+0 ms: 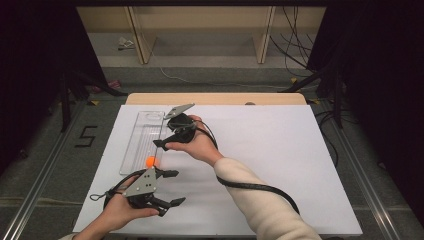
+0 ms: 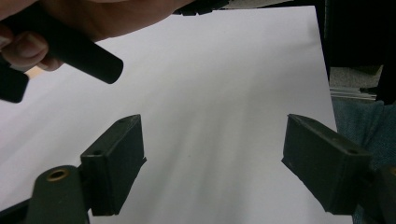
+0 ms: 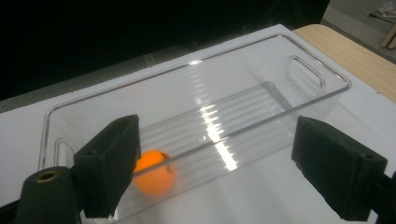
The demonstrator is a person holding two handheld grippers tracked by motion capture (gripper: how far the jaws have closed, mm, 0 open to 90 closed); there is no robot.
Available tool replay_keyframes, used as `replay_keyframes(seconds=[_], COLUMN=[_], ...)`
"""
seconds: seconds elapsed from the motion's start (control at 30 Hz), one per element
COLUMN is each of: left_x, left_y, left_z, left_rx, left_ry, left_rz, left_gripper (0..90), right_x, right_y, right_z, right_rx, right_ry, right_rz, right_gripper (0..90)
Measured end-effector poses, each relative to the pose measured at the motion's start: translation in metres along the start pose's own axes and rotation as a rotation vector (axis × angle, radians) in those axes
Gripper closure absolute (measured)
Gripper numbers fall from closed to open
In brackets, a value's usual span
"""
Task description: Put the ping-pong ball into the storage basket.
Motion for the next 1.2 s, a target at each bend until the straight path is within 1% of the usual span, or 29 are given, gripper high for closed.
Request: replay_keyframes(seconds=[0.2, 0.83, 0.9, 1.2], left_x=[0.000, 0.000, 0.000, 0.001], left_y=[0.000, 0.001, 0.001, 0.001], left_z=[0.000, 0.000, 0.000, 0.000], left_rx=[-0.001, -0.009, -0.008, -0.013], left_ry=[0.001, 0.000, 0.001, 0.001], left_rz=[0.000, -0.005, 0.000, -0.007], left_gripper=[20.0, 20.1, 20.0, 20.1], right_x=[0.006, 0.030, 0.033, 0.046], right_y=[-0.004, -0.021, -0.022, -0.027], right_z=[-0.011, -0.050, -0.055, -0.074], right_rx=[0.011, 0.065, 0.068, 0.090], right_ry=[-0.001, -0.008, -0.009, -0.026], right_rz=[0.009, 0.044, 0.049, 0.073], right_gripper=[16.6, 16.6, 16.6, 16.6])
Point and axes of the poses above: each handheld gripper's, and its own axes: z roughly forward along the jaws, x roughly out of its underside, y roughly to its left, the point moved 3 cm from there along z, roughly forward along the jaws, and after that the axes turned 4 degrees about z, right-handed, at the moved point
